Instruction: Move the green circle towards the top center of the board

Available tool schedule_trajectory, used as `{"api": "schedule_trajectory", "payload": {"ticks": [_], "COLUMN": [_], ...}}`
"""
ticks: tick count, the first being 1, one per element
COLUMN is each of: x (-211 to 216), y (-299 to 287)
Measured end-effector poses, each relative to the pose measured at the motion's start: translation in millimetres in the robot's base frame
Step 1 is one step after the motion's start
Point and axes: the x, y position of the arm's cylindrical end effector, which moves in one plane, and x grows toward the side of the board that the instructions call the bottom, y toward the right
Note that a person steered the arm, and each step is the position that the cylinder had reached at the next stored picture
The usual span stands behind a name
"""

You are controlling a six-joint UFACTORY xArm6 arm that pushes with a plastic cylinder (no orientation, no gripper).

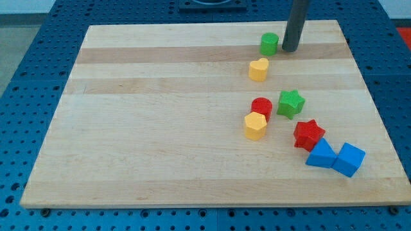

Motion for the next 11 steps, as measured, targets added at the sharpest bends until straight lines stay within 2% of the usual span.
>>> {"api": "schedule_trajectory", "payload": {"ticks": [1, 5, 6, 7, 8, 11], "x": [2.6, 8.4, 8.4, 3.4, -12.2, -12.3], "y": [-10.1, -121.4, -69.5, -54.9, -62.7, -108.4]}}
